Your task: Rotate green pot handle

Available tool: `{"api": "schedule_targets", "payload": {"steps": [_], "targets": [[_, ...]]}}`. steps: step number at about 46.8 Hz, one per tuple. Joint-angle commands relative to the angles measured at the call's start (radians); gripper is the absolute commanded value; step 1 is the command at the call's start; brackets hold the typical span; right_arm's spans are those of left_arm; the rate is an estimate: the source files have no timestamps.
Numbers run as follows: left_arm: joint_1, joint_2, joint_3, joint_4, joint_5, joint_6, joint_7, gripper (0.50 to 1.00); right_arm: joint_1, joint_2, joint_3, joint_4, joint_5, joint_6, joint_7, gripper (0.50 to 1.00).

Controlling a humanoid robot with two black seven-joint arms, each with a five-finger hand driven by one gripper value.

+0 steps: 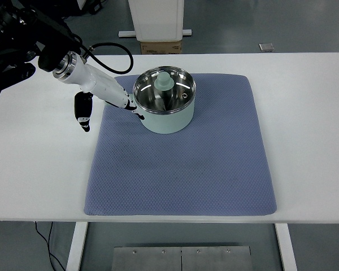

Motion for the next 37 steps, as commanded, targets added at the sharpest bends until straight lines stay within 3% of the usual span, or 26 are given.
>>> {"api": "schedule_targets", "payload": {"steps": [1,13,21,32,37], "targets": [[-0.029,0.011,-0.003,0.002,-0.169,-0.003,0.000,1.000,0.000,0.000,0.000,-0.001,0.000,0.000,0.000,1.000],[-0.051,0.057,-0.014,0.012,-0.740,0.023,0.000,1.000,0.000,0.000,0.000,-0.001,0.000,0.000,0.000,1.000],[-0.024,0.059,-0.014,0.022,-1.011,0.187,0.000,1.000,0.000,0.000,0.000,-0.001,0.000,0.000,0.000,1.000],[0.077,0.004,-0.014,0.090,-1.375,0.282,0.000,1.000,0.000,0.000,0.000,-0.001,0.000,0.000,0.000,1.000],[0.143,-0.032,-0.025,0.143,-1.495,0.298,0.000,1.000,0.000,0.000,0.000,-0.001,0.000,0.000,0.000,1.000]]}}
